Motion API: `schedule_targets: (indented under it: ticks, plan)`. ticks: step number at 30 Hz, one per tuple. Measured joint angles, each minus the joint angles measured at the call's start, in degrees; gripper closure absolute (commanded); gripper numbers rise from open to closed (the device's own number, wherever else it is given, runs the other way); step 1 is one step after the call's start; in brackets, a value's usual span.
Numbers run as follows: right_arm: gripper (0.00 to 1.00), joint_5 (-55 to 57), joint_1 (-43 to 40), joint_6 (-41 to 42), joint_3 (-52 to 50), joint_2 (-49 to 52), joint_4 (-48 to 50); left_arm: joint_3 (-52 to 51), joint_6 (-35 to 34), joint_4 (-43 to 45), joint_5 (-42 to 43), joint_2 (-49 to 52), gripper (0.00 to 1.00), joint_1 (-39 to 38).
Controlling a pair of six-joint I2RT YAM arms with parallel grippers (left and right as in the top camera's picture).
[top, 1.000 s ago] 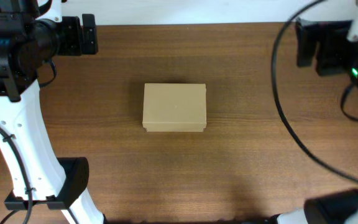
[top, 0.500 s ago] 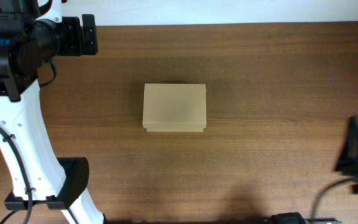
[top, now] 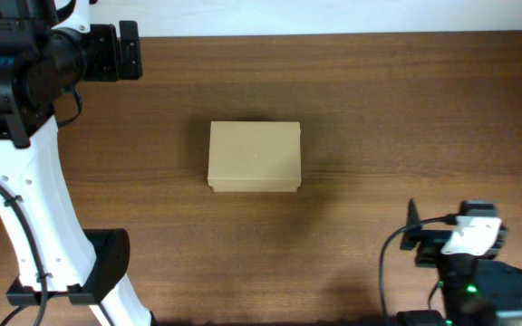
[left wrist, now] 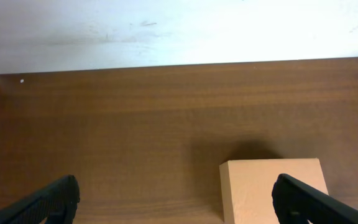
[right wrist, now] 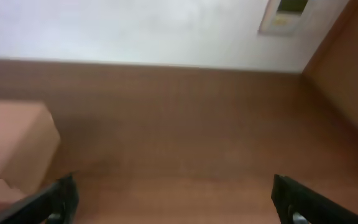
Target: Pack container
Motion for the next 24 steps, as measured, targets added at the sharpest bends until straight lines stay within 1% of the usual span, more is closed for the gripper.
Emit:
schedule_targets:
  ticks: [3, 9, 14, 24]
  plan:
    - [0.01, -0.4, 0.0, 0.0, -8.5, -3.6, 2.1, 0.0, 0.0, 0.0, 0.0, 0.0, 0.0, 0.0]
    - [0.01, -0.5, -0.1, 0.0, -21.7, -10.5, 3.9, 0.0, 0.0, 0.0, 0.0, 0.0, 0.0, 0.0]
    - [0.01, -0.6, -0.1, 0.0, -24.8, -12.6, 4.3, 0.0, 0.0, 0.0, 0.0, 0.0, 0.0, 0.0]
    - [0.01, -0.7, -0.1, 0.0, -25.0, -12.6, 4.4, 0.0, 0.0, 0.0, 0.0, 0.0, 0.0, 0.0]
